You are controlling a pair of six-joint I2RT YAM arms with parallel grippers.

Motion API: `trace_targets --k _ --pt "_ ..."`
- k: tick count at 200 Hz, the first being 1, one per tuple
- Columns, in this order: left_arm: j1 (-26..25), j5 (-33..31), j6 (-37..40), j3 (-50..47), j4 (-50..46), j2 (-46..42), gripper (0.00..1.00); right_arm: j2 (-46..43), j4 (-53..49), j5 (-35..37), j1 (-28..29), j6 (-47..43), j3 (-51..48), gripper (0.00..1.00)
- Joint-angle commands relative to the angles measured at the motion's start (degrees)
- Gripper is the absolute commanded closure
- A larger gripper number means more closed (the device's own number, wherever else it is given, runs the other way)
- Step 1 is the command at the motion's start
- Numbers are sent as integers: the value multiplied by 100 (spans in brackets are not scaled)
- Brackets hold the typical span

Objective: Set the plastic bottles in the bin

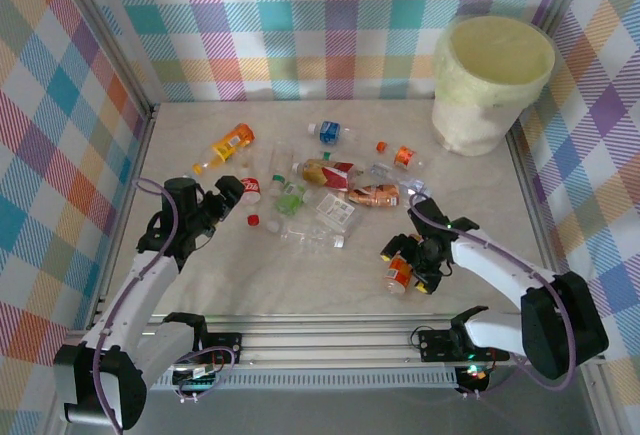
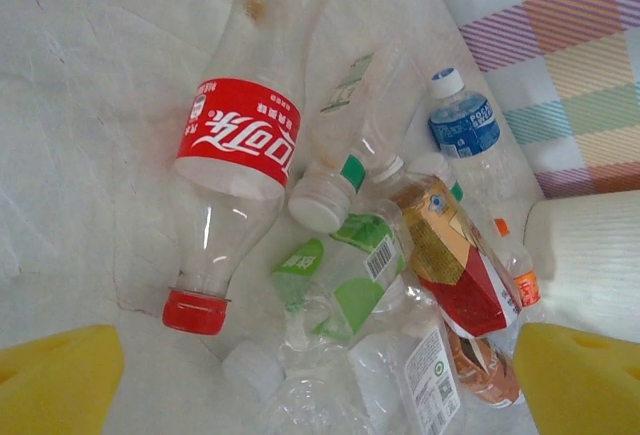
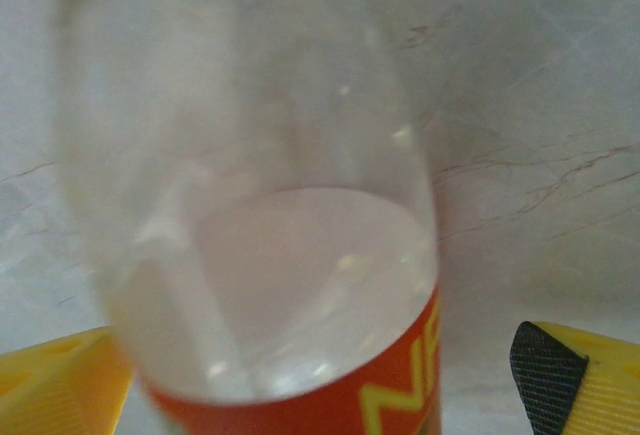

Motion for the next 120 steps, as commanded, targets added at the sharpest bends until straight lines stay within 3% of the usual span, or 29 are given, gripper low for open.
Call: trace_targets --k 1,36,120 --pt "-112 126 -114 -55 262 40 0 98 450 157 68 296 -154 5" --pt "-347 145 -209 91 417 202 0 424 463 269 95 45 -40 10" --pt "-1430 -7 442 1174 158 802 0 53 874 368 131 -394 204 47"
